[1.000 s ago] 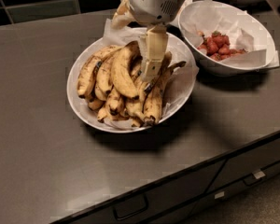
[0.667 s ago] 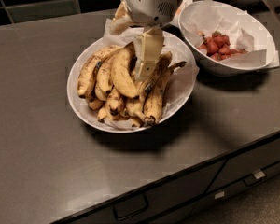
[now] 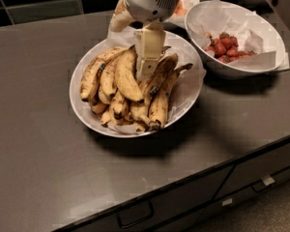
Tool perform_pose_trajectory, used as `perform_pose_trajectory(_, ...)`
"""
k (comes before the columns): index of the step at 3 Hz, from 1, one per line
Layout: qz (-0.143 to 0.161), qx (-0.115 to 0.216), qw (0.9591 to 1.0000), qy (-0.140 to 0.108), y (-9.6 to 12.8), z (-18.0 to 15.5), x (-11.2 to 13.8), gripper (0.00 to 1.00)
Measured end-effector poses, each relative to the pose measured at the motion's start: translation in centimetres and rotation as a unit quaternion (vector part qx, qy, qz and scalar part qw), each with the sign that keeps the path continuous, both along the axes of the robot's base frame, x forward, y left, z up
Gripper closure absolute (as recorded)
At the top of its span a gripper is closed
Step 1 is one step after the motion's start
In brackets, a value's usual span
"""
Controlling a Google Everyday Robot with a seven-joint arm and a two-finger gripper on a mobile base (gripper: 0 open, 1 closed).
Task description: Pick banana from white bowl
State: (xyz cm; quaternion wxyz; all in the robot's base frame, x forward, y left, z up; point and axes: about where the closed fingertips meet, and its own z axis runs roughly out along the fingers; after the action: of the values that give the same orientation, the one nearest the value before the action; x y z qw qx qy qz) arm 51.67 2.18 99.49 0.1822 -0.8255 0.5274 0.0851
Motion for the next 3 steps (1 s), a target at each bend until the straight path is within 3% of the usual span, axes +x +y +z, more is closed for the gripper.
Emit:
perform_pose_trajectory(2,-0.02,-0.014,0.9996,-0.016,-2.0,0.4,1.1,0.17)
perform_pose_trajectory(3,-0.02,-0.02,0.9995,-0.012,-2.2,-0.2,1.6,0.18)
